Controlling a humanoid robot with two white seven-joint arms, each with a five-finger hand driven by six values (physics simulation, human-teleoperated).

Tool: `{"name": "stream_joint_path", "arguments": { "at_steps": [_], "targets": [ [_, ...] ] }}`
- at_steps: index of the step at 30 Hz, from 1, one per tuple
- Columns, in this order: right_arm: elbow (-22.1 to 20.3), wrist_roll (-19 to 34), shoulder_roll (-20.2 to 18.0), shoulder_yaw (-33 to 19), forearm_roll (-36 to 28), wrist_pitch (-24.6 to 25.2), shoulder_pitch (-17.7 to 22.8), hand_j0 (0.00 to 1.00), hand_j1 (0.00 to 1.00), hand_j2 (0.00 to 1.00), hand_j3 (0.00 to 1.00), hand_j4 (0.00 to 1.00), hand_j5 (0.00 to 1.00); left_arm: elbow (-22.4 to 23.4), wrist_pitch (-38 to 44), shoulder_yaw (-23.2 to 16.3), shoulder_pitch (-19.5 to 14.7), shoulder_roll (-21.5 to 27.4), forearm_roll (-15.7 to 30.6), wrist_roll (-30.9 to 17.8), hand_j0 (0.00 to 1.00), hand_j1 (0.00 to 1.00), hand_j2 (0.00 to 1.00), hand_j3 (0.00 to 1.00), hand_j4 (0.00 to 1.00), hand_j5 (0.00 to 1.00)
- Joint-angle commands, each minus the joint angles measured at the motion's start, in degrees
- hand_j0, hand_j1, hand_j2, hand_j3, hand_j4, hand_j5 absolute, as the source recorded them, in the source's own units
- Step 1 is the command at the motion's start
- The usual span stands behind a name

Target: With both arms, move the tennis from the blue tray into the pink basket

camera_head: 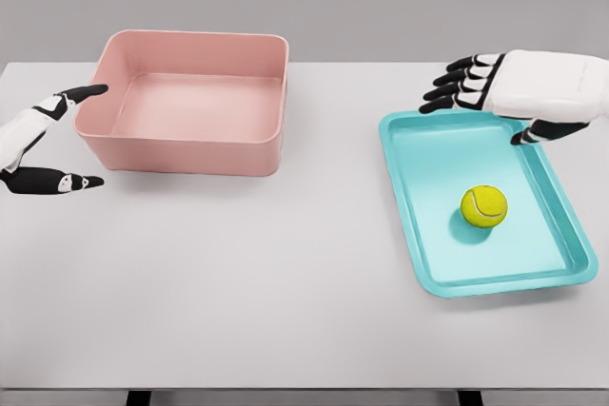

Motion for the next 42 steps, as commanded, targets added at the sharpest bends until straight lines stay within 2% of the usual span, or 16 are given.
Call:
{"name": "stream_joint_path", "arguments": {
  "at_steps": [1, 4, 6, 7, 8, 9, 12, 14, 17, 18, 20, 22, 26, 27, 34, 42],
  "targets": [
    [-0.57, -0.02, -0.03, 0.11, -0.26, 0.16, 0.00, 1.00, 1.00, 1.00, 1.00, 1.00, 1.00, -0.10, 0.11, 0.17, 0.00, 0.07, 0.46, -0.13, 1.00, 1.00, 1.00, 1.00, 1.00, 1.00],
    [-0.57, -0.02, -0.55, 0.03, -0.61, 0.16, 0.00, 1.00, 1.00, 1.00, 1.00, 1.00, 1.00, -0.19, 0.11, 0.08, 0.09, -0.02, 0.54, -0.13, 1.00, 1.00, 1.00, 1.00, 1.00, 1.00],
    [-0.48, -0.02, -3.89, 0.11, -1.66, 0.16, 0.17, 0.99, 0.99, 0.99, 0.99, 0.99, 0.99, -0.63, 0.11, 0.17, 0.00, 0.07, 1.59, 0.31, 1.00, 1.00, 1.00, 1.00, 1.00, 1.00],
    [-0.48, -0.02, -6.53, 1.95, -6.40, 1.49, 0.61, 0.98, 0.98, 0.98, 0.98, 0.98, 0.98, -0.72, 0.11, -0.01, 0.00, 0.60, 4.31, 0.40, 1.00, 1.00, 1.00, 1.00, 1.00, 1.00],
    [-0.22, -0.02, -10.39, 5.38, -13.08, 6.15, 0.70, 0.98, 0.98, 0.98, 0.98, 0.98, 0.98, -0.72, 0.11, -0.62, 0.35, 0.60, 7.57, 0.40, 1.00, 1.00, 1.00, 1.00, 1.00, 1.00],
    [-0.21, -0.02, -12.68, 6.44, -16.87, 9.14, 0.79, 0.98, 0.98, 0.98, 0.98, 0.98, 0.98, -1.60, 0.11, -1.06, 1.31, 1.12, 9.77, 0.40, 0.99, 0.99, 0.99, 0.99, 0.99, 0.99],
    [1.45, -0.02, -12.16, 8.46, -17.23, 17.76, 1.32, 0.99, 0.99, 0.99, 0.99, 0.99, 0.99, -3.97, 0.11, -4.22, 5.80, 8.24, 23.30, 0.31, 0.99, 0.99, 0.99, 0.99, 0.99, 0.99],
    [2.33, -0.02, -12.07, 11.63, -16.79, 18.29, 1.32, 0.99, 0.99, 0.99, 0.99, 0.99, 0.99, -4.76, 0.11, -8.97, 5.89, 11.67, 28.84, 0.31, 0.99, 0.99, 0.99, 0.99, 0.99, 0.99],
    [3.48, -0.02, -11.90, 15.23, -16.26, 18.11, 1.32, 0.99, 0.99, 0.99, 0.99, 0.99, 0.99, -4.76, 0.11, -10.73, 5.80, 12.20, 34.55, 0.13, 0.99, 0.99, 0.99, 0.99, 0.99, 0.99],
    [3.48, -0.02, -11.63, 16.02, -15.56, 18.03, 1.32, 0.99, 0.99, 0.99, 0.99, 0.99, 0.99, -4.76, 0.11, -10.91, 5.98, 12.99, 35.35, 0.22, 0.99, 0.99, 0.99, 0.99, 0.99, 0.99],
    [4.35, -0.02, -9.96, 18.39, -13.80, 18.03, 1.23, 0.99, 0.99, 0.99, 0.99, 0.99, 0.99, -4.76, 0.11, -14.68, 5.89, 14.04, 35.61, -0.13, 1.00, 1.00, 1.00, 1.00, 1.00, 1.00],
    [5.41, -0.02, -8.03, 19.36, -12.74, 18.11, 1.14, 0.99, 0.99, 0.99, 0.99, 0.99, 0.99, -5.03, 0.11, -16.62, 6.15, 14.04, 35.44, -0.39, 1.00, 1.00, 1.00, 1.00, 1.00, 1.00],
    [5.76, -0.02, -6.18, 20.24, -11.69, 18.03, 0.88, 0.99, 0.99, 0.99, 0.99, 0.99, 0.99, -4.50, 0.11, -16.62, 8.78, 14.66, 34.47, -0.57, 1.00, 1.00, 1.00, 1.00, 1.00, 1.00],
    [5.94, -0.02, -5.66, 20.33, -11.60, 18.11, 0.79, 0.99, 0.99, 0.99, 0.99, 0.99, 0.99, -4.50, 0.11, -16.44, 10.46, 15.27, 34.21, -0.57, 1.00, 1.00, 1.00, 1.00, 1.00, 1.00],
    [9.54, -0.02, -2.40, 22.00, -9.93, 17.76, 0.53, 0.99, 0.99, 0.99, 0.99, 0.99, 0.99, -3.01, 0.11, -16.36, 10.46, 15.36, 34.21, -0.48, 1.00, 1.00, 1.00, 1.00, 1.00, 1.00],
    [10.68, -0.02, -1.00, 23.49, -9.05, 17.67, 0.44, 0.99, 0.99, 0.99, 0.99, 0.99, 0.99, -1.16, 0.11, -16.36, 10.11, 15.27, 34.12, -0.48, 1.00, 1.00, 1.00, 1.00, 1.00, 1.00]
  ]
}}
